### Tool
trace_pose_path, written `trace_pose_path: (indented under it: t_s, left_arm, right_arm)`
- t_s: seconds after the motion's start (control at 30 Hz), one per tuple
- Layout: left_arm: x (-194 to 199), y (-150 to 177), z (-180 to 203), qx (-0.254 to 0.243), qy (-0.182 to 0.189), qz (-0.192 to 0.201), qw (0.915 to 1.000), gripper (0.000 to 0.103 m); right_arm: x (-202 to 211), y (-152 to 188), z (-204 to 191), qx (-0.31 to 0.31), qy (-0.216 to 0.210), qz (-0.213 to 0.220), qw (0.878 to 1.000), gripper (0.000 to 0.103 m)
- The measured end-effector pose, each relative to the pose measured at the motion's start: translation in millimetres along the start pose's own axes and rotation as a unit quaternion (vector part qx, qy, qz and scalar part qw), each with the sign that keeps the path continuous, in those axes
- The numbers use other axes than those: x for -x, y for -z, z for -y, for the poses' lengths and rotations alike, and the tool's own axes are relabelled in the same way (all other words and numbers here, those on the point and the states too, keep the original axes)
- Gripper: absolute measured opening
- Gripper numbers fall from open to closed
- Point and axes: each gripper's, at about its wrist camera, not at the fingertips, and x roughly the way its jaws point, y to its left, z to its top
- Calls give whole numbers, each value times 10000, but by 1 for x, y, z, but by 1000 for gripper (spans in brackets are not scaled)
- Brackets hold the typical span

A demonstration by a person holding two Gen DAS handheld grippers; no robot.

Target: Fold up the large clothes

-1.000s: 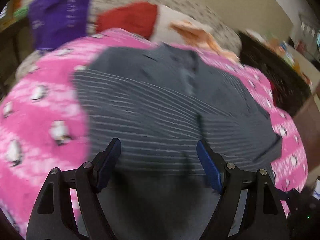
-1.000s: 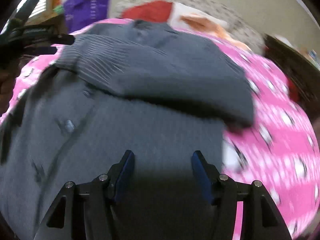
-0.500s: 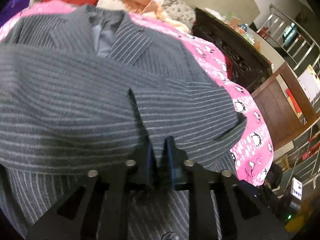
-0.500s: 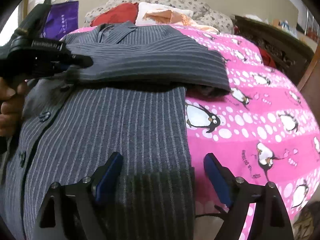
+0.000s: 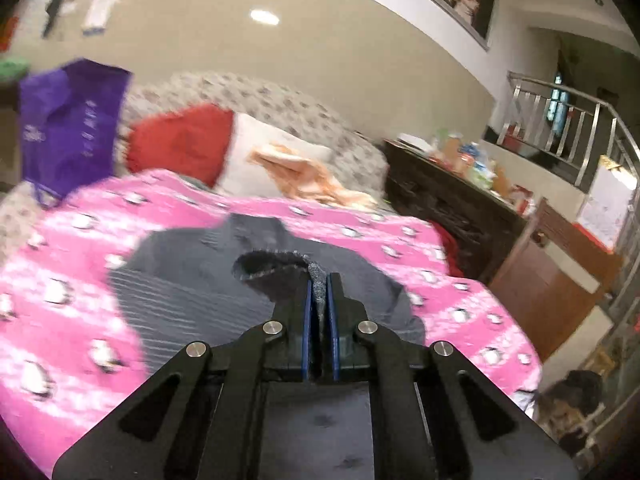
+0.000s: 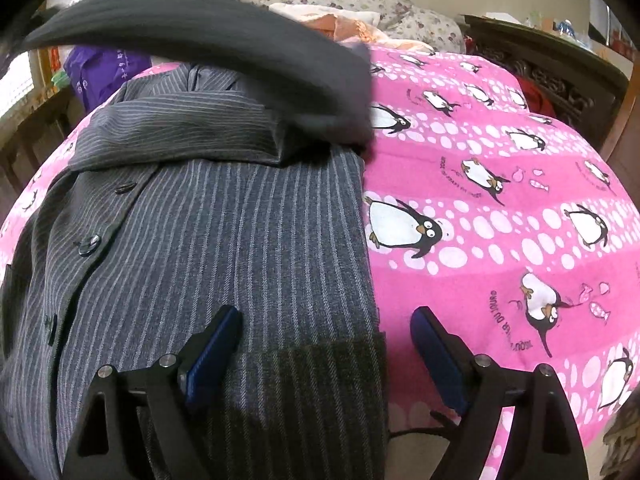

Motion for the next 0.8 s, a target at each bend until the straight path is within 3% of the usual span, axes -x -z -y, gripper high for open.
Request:
trace_pose_path:
  t_s: [0.17,0.37,0.67,0.8]
  left_arm:
    - [-6,34,-53,355,-564,-345,9972,6]
    - [-35,75,-87,753,-813,-947,9893,6]
    - [-58,79,-52,437,-572,-1184,9903,6]
    - [-82,101,-52,159,-951,-1566,9829,6]
  right_arm:
    - [-1,-1,1,-37,-24,-23,10000,85]
    - [-2,-2,1,-29,-5,-26,10000,85]
    - [5,-9,1,18,45,-64,10000,83]
    - [30,-53,6,425,-203,668,9967,80]
